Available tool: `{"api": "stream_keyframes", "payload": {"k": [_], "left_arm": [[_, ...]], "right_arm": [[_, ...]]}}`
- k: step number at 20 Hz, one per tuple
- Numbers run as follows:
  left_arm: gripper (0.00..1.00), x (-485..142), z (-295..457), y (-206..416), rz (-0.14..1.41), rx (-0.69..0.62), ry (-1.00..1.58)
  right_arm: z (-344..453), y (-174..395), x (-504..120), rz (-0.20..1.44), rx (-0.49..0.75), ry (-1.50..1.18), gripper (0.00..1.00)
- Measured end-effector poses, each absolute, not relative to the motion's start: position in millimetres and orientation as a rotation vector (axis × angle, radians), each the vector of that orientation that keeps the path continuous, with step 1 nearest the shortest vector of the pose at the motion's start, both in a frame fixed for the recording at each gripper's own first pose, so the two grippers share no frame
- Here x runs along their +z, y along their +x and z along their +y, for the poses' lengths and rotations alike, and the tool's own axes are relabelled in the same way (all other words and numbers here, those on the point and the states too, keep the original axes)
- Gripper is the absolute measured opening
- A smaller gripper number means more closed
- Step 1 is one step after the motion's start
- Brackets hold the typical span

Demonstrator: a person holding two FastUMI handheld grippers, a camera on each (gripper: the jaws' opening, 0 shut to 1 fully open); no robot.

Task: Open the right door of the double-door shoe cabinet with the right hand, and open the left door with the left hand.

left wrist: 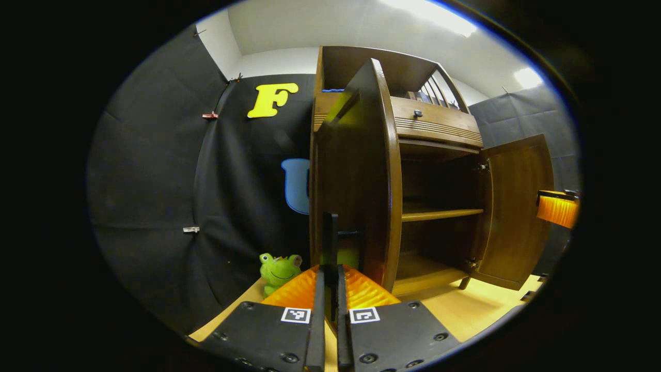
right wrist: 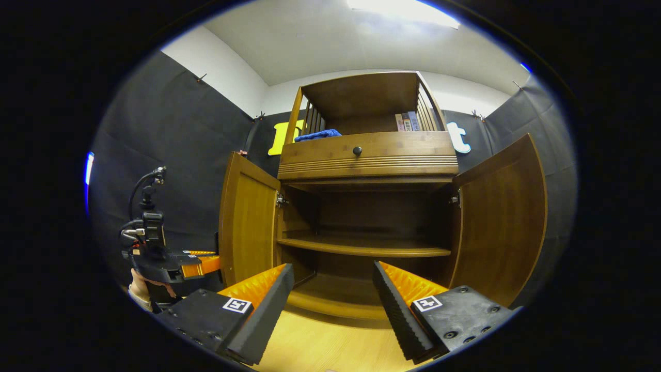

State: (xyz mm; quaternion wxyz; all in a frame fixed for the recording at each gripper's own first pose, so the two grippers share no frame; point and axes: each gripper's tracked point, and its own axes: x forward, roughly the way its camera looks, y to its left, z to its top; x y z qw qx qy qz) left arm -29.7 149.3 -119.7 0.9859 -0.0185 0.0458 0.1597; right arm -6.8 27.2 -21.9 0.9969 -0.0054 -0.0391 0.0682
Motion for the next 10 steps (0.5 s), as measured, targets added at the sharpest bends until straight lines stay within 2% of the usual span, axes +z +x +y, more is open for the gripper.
{"api": "stream_keyframes", "payload": {"k": [6, 8, 10], "left_arm": [[0.12, -111, 179, -54, 0.08, 0.441, 0.033], [0.07, -108, 174, -59, 0.082, 0.431, 0.023], [0.07, -99, 169, -65, 0.077, 0.423, 0.014]], "right_arm": [[46, -3, -26, -0.071, 0.174, -0.019, 0.99], [48, -4, -24, -0.077, 0.177, -0.017, 0.96], [49, -3, -23, -0.077, 0.172, -0.014, 0.97]]}}
